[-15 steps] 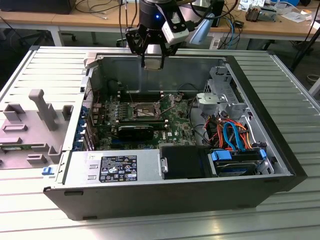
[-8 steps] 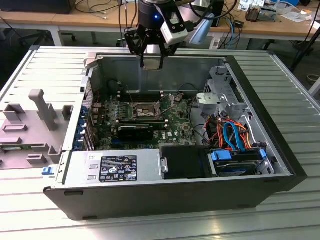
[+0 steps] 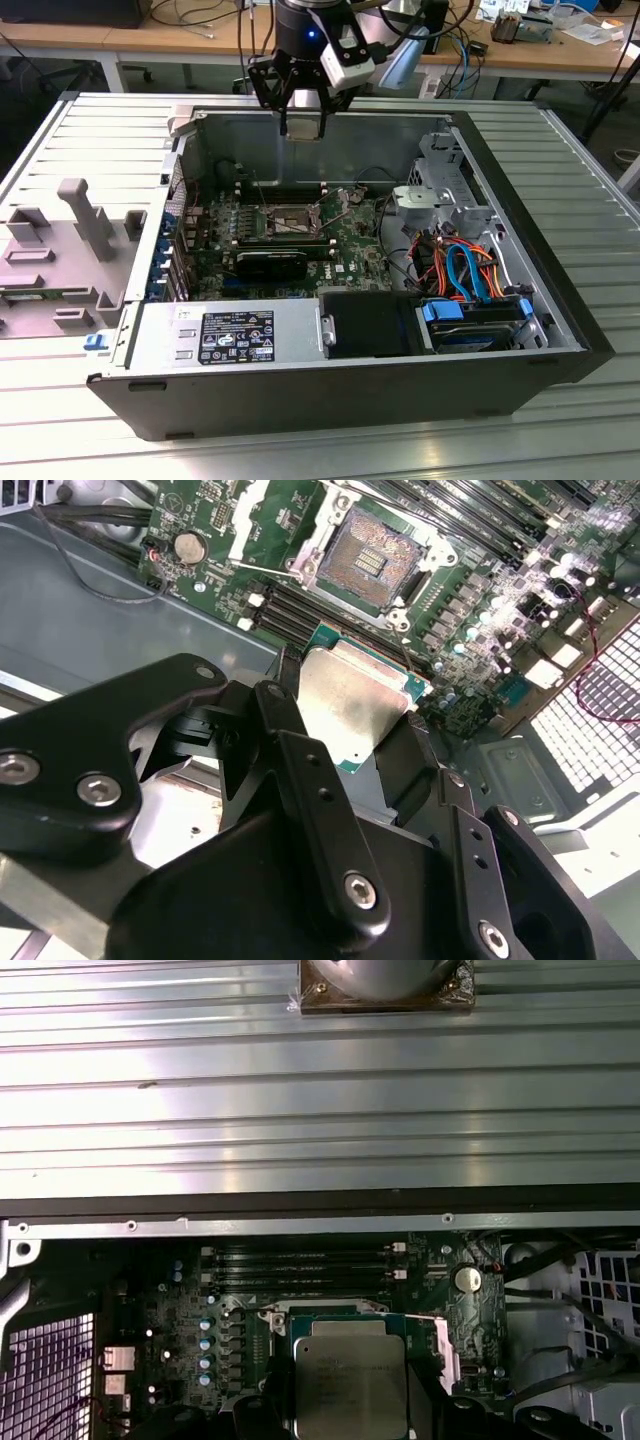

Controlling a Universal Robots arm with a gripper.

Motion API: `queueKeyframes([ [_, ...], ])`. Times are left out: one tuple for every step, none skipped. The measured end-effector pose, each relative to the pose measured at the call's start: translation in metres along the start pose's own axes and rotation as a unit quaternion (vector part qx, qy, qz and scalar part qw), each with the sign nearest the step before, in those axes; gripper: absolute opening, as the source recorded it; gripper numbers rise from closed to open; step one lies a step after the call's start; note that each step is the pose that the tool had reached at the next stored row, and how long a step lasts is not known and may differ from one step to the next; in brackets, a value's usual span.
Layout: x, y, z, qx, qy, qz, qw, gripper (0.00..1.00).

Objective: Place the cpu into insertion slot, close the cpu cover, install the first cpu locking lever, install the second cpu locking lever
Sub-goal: 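Place the cpu into insertion slot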

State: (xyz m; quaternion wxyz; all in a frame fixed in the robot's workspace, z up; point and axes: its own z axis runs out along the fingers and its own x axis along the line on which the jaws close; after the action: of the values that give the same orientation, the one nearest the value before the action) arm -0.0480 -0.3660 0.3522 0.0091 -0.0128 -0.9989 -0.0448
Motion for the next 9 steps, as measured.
queueKeyframes([
  [0.0001,0.0000,0.0000,0.0000,0.0000,0.000,1.0000,0.55],
  [0.0002,-0.0001,0.0000,0.0000,0.0000,0.000,1.0000,0.55],
  [0.0003,-0.0001,0.0001,0.0000,0.0000,0.000,1.0000,0.55],
  [0.0005,-0.0002,0.0001,0.0000,0.0000,0.000,1.0000,0.55],
  [0.0006,-0.0002,0.0001,0.0000,0.0000,0.000,1.0000,0.55],
  [0.0009,-0.0002,0.0001,0.0000,0.0000,0.000,1.0000,0.55],
  [0.0012,-0.0003,0.0002,0.0000,0.0000,0.000,1.0000,0.55],
  [0.0013,-0.0003,0.0002,0.0000,0.0000,0.000,1.0000,0.55],
  [0.0014,-0.0003,0.0002,0.0000,0.0000,0.000,1.0000,0.55],
])
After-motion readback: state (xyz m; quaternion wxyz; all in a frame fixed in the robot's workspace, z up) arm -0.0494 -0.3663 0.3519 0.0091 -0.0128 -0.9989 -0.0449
